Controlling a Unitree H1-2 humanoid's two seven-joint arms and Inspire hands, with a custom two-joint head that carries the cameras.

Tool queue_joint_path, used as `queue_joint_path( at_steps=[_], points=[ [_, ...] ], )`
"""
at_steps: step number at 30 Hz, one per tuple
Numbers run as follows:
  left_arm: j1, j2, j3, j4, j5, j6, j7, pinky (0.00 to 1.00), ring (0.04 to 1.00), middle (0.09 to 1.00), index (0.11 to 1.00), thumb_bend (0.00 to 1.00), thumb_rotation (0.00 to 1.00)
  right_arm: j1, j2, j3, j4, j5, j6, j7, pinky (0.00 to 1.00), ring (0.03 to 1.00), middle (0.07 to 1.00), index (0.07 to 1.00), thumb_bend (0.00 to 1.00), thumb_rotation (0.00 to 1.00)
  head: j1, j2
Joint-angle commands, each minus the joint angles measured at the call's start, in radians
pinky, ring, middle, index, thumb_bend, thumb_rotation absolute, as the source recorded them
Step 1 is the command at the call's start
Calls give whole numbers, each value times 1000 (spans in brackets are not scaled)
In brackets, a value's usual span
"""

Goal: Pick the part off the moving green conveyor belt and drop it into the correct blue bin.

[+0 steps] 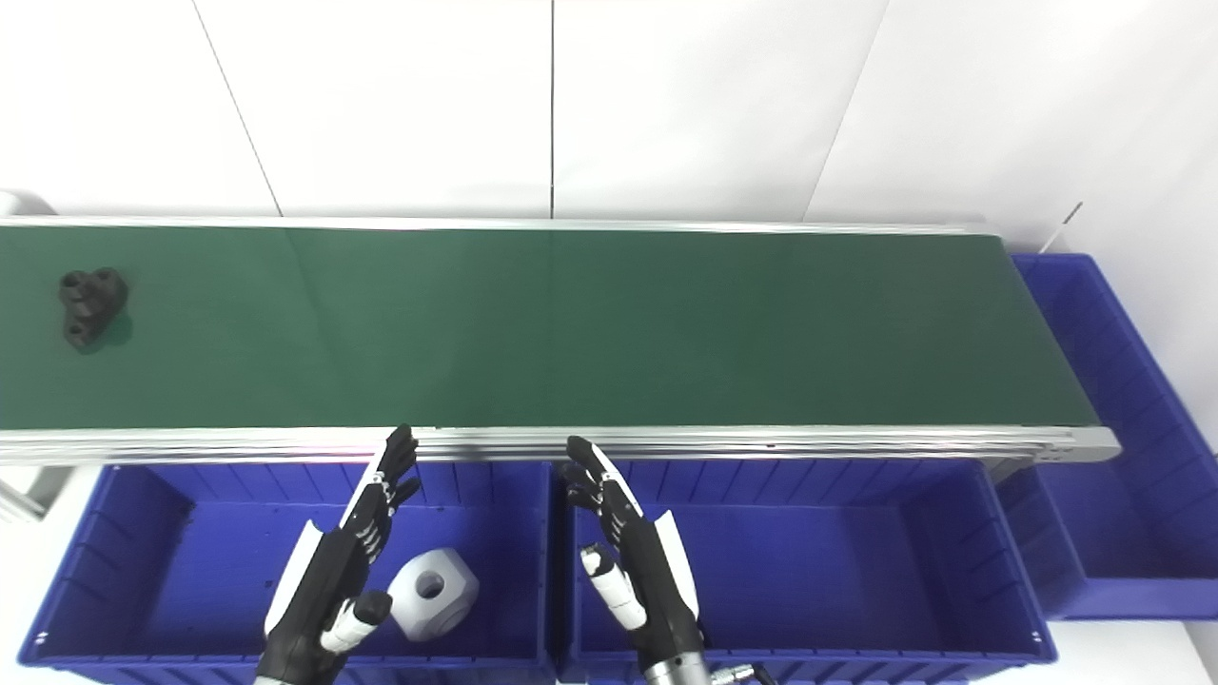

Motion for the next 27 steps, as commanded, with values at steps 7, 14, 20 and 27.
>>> queue_joint_path(
  at_steps=[7, 14, 20, 27],
  points=[
    [-9, -13, -4, -16, 22, -21, 9, 961, 1000, 1000, 1000, 931, 939, -6, -5, -16, -37, 9, -51, -13, 815, 865, 912, 915, 779, 1000, 11, -1],
    [-9, -19, -5, -17, 29, -13, 11, 969, 1000, 1000, 1000, 945, 942, 16, -4, -47, -79, 62, -35, -18, 853, 876, 916, 924, 818, 1000, 17, 1],
    [-14, -25, -9, -6, 28, -19, 12, 964, 1000, 1000, 1000, 934, 937, 17, -16, -55, -80, 52, -33, -6, 832, 865, 910, 919, 803, 1000, 28, -1],
    [-14, -28, -9, -6, 33, -20, 12, 971, 1000, 1000, 1000, 927, 941, 11, -21, -44, -70, 56, -37, 7, 831, 872, 913, 913, 787, 991, 29, 1]
  ],
)
